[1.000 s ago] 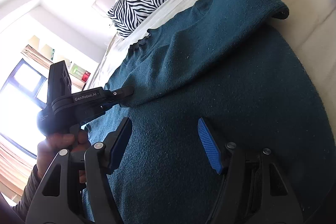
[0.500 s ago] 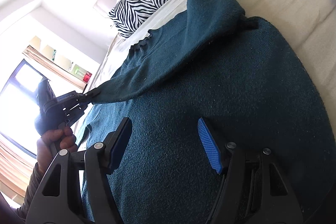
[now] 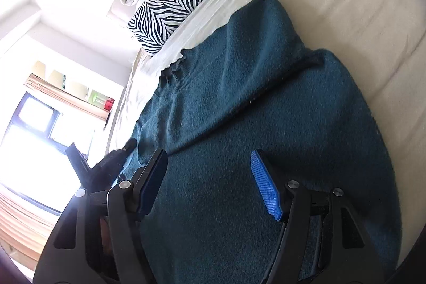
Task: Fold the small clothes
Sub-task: 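Lift the sweater side with the left gripper and fold it over the body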
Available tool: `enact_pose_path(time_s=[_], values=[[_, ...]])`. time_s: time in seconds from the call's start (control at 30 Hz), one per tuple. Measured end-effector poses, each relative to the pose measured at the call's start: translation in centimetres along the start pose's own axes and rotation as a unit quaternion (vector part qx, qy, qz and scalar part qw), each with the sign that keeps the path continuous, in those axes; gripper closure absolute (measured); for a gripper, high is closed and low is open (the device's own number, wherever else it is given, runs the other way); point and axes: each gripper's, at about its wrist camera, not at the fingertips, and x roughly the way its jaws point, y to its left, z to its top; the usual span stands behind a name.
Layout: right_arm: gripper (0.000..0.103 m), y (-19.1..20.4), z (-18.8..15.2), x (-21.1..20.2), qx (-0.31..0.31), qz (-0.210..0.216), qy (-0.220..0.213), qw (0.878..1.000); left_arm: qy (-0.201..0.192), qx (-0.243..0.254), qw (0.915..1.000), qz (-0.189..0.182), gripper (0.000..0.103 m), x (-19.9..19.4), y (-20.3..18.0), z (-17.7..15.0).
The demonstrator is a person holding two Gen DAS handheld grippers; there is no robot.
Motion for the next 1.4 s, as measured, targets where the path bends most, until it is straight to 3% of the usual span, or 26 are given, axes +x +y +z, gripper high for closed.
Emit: enact_pose_path(time_s=[0.07, 0.17, 0.37, 0.53, 0.6, 0.77, 0.97, 1.07, 1.13, 1.2, 1.23, 1.27, 1.37, 1.4], values=[[0.039, 0.3, 2.4, -0.6, 0.003, 0.014, -0.011, 1.000, 0.004, -0.018, 0.9998, -0.008, 0.091, 0.6, 1.1, -1.1], [0.039, -1.0, 6.4, 0.7, 0.034, 0.035, 0.012, 0.999, 0.004, -0.016, 0.9998, -0.007, 0.091, 0.8, 1.0, -1.1], [0.039, -5.9, 13.1, 6.9, 0.114, 0.040, 0.067, 0.990, -0.005, -0.023, 0.9995, -0.020, 0.091, 0.8, 1.5, -1.6], [0.039, -8.4, 17.4, 8.6, 0.151, 0.052, 0.031, 0.987, -0.012, -0.018, 0.9996, -0.019, 0.091, 0.8, 1.4, -1.9], [0.039, -8.9, 18.3, 9.0, 0.156, 0.053, 0.037, 0.986, -0.012, -0.021, 0.9995, -0.022, 0.091, 0.9, 1.5, -2.1], [0.039, -7.7, 16.3, 8.4, 0.111, 0.062, 0.071, 0.989, -0.014, -0.025, 0.9993, -0.025, 0.091, 0.7, 1.6, -2.2], [0.039, -8.0, 11.5, 3.8, 0.100, 0.078, 0.084, 0.988, -0.009, -0.033, 0.9993, -0.016, 0.092, -0.2, 1.8, -2.5], [0.039, -8.2, 9.2, 0.3, 0.101, 0.067, 0.070, 0.990, 0.002, -0.033, 0.9994, -0.007, 0.093, -1.4, 1.9, -3.2], [0.039, -8.2, 7.6, -2.0, 0.100, 0.044, 0.055, 0.992, 0.008, -0.045, 0.9989, -0.013, 0.093, -2.8, 2.4, -3.7], [0.038, -7.8, 5.9, -4.2, 0.105, 0.047, 0.035, 0.993, -0.001, -0.065, 0.9976, -0.026, 0.093, -5.1, 3.4, -4.3], [0.037, -7.4, 4.9, -5.1, 0.106, 0.052, 0.029, 0.993, -0.013, -0.075, 0.9967, -0.027, 0.091, -6.7, 4.3, -4.6], [0.037, -6.9, 3.9, -5.7, 0.104, 0.056, 0.028, 0.993, -0.029, -0.087, 0.9954, -0.027, 0.083, -8.4, 5.4, -5.0], [0.037, -4.7, 0.4, -6.1, 0.088, 0.064, 0.040, 0.993, -0.081, -0.161, 0.9837, -0.003, 0.031, -13.7, 10.7, -5.7], [0.037, -4.0, -0.9, -6.0, 0.083, 0.066, 0.048, 0.993, -0.107, -0.198, 0.9743, 0.002, 0.025, -15.6, 13.2, -6.0]])
